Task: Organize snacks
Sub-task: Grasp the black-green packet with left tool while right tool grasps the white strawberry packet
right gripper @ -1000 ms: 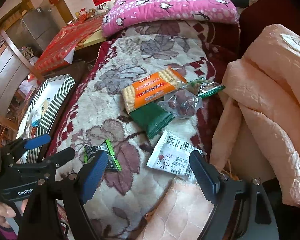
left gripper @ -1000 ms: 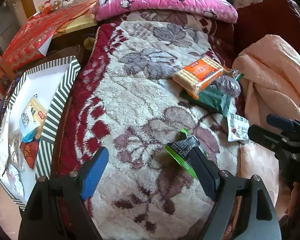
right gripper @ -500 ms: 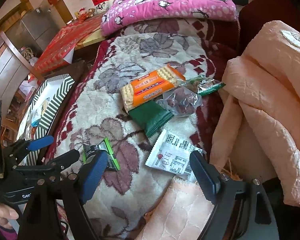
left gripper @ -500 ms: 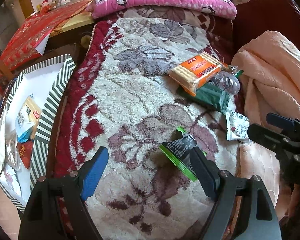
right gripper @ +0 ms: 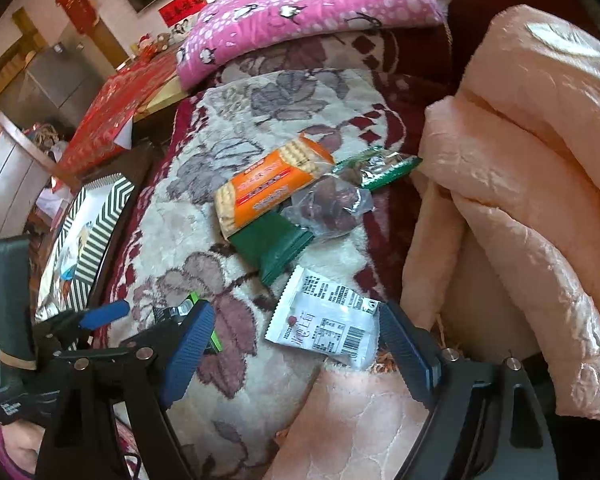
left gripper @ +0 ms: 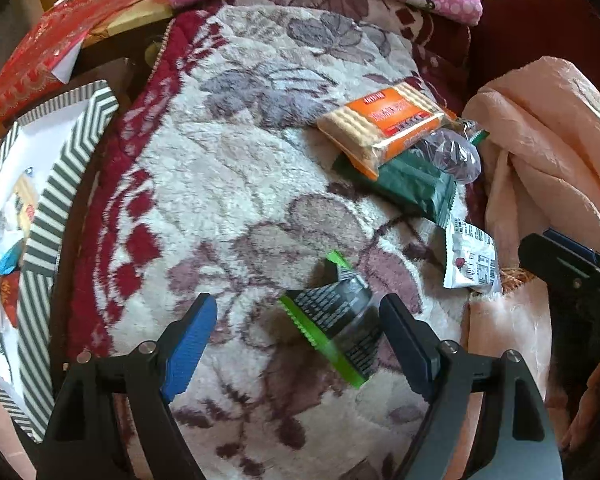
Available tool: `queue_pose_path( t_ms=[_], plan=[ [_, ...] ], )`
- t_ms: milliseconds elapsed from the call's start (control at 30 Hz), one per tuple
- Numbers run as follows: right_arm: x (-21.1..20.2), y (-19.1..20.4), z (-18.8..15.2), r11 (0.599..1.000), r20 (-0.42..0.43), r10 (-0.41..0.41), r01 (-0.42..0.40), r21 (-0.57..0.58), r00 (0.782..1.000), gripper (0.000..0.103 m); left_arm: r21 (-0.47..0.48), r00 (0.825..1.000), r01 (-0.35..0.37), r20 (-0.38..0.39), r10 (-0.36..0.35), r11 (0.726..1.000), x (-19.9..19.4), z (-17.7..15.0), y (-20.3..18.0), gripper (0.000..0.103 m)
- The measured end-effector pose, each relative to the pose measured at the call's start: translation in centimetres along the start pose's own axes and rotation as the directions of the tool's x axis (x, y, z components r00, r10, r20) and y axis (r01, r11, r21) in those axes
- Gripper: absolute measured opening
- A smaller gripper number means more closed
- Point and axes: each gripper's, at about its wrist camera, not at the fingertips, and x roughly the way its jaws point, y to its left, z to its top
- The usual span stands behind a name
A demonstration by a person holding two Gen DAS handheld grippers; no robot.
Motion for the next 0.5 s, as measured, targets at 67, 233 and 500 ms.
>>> queue_pose_path(
  t_ms=[67, 233, 500],
  plan=[
    [0.1, -0.3, 0.0, 1.0, -0.003, 0.008, -0.008, 0.013, 1.0, 0.088, 0.011, 1.0, -0.004, -0.006, 0.004, 1.0, 0.4, 0.1, -0.4, 0.083],
    [0.3, -0.4, -0.1, 1.0, -0.007, 0.009, -0.009, 0.016, 1.0, 0.088, 0.008, 1.0, 0.002, -0.024, -0.002, 1.0, 1.1, 0.1, -0.4, 0.083],
    [0.9, -0.7, -0.2, 1.0, -0.029, 0.013, -0.012, 0.022, 0.999, 0.088, -0.017, 0.999, 0.011, -0.032, -0.011, 1.0, 1.6, 0.1, 0.4, 0.087]
  ],
)
